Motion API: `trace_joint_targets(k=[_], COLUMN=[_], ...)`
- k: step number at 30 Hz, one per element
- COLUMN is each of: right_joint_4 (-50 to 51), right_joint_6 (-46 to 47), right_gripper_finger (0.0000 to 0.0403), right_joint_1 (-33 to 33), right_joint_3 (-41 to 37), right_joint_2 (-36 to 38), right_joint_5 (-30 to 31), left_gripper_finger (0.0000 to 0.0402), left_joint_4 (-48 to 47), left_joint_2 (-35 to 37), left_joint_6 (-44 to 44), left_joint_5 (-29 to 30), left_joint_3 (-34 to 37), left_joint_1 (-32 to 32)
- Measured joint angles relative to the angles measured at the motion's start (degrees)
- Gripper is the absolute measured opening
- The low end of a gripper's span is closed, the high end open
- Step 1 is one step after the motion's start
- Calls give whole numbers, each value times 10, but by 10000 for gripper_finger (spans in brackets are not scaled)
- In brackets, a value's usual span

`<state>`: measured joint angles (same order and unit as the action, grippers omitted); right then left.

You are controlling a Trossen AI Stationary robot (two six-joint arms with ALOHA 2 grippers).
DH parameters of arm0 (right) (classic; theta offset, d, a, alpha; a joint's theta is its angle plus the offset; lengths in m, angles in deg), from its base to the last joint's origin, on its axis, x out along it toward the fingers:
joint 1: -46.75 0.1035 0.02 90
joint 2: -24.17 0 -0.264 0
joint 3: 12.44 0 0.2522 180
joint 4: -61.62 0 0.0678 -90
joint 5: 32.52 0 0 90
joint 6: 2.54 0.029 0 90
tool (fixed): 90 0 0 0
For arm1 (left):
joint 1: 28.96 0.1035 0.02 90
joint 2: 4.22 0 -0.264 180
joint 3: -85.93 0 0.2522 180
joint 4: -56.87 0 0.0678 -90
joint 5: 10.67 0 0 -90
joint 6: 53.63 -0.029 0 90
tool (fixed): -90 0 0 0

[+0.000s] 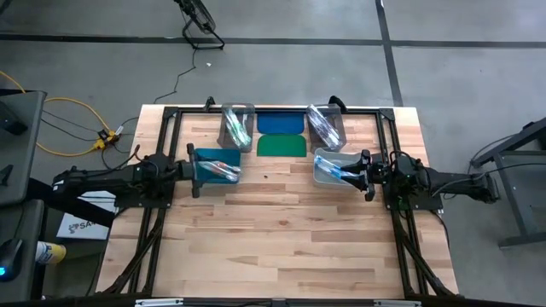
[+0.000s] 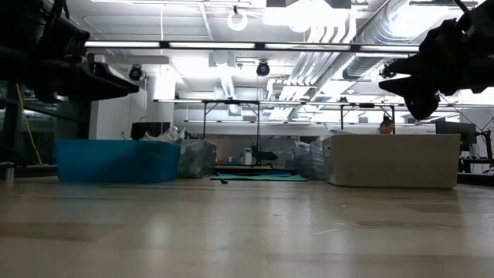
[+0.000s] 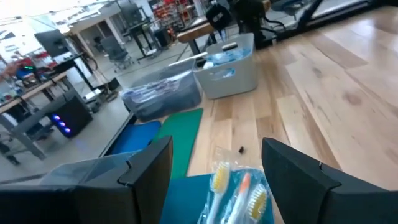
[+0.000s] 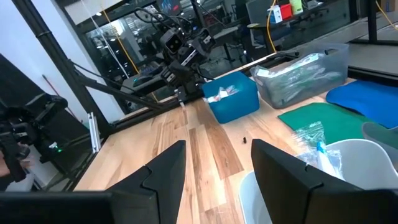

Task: Pick & Place Toothbrushes
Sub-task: Return to Home Position

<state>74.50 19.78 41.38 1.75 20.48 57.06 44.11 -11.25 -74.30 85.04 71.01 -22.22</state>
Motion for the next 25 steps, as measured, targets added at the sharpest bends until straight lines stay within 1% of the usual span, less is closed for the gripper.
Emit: trace_joint_targets(k=[8, 25], right_joint_4=[0, -2], right_joint_6=[0, -1], right_gripper_finger=[176, 176], right_joint_1=[0, 0], right_joint_3=[0, -1], right_joint_2=[0, 0], right_joint_5=[1, 3], left_gripper_finger=[236, 236], left_joint_4=[-7, -9], left_joint_2=[0, 0], left_joint_6=[-35, -35], left_joint_5=[-6, -6], left_joint_3=[-4, -4], left_joint_1=[0, 0])
